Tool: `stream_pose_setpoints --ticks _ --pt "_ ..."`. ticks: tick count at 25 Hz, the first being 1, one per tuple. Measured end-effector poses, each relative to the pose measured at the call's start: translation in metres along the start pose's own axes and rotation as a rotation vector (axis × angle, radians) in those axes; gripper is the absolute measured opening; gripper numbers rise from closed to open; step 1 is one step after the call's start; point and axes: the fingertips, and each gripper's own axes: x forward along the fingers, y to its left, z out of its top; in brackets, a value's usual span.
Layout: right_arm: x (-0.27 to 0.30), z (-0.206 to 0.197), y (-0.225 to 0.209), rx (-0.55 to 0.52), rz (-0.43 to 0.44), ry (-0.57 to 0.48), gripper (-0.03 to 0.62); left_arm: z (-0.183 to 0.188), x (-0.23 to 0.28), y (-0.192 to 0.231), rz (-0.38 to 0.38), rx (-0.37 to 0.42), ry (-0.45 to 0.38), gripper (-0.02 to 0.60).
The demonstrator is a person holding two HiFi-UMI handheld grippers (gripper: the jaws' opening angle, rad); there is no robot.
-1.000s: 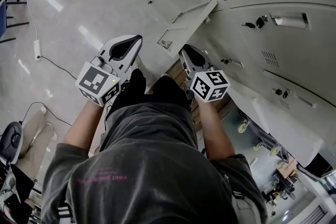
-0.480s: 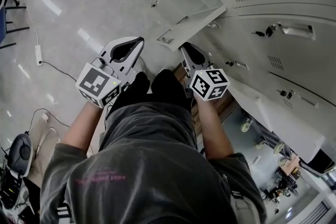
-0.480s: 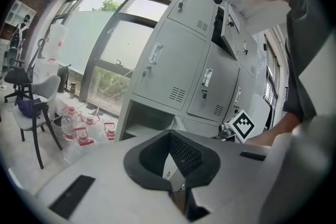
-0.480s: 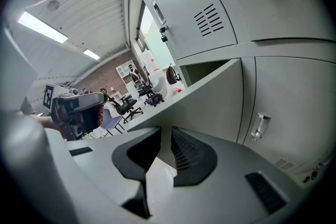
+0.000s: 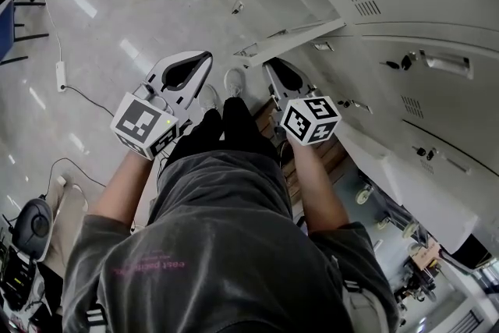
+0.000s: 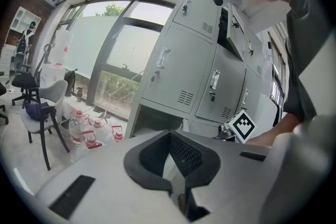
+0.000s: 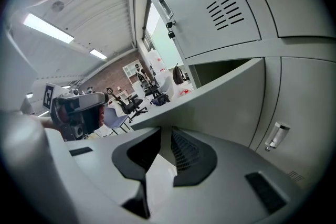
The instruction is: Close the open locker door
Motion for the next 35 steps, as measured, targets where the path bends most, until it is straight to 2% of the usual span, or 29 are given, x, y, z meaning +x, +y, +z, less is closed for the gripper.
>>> stream_pose_setpoints --ticks 14,21,30,35 --pt "0.046 0.030 -0.001 -0.018 0.097 0.037 0.067 0.017 0.006 0.029 0.131 -0.040 -0.017 0.015" --pt "0.068 0.046 -0.008 -0.024 0.107 0.054 0.067 0.014 0.007 0.043 0.169 -0.080 0.020 0.015" --pt "0.086 0.066 -0.019 -0.057 0.102 0.066 0.067 0.026 0.020 0.059 0.196 -0.085 -0.027 0.015" --pt "0.095 0.074 -0.028 -0.082 0.092 0.075 0.067 0.024 0.024 0.067 0.206 -0.094 -0.024 0.015"
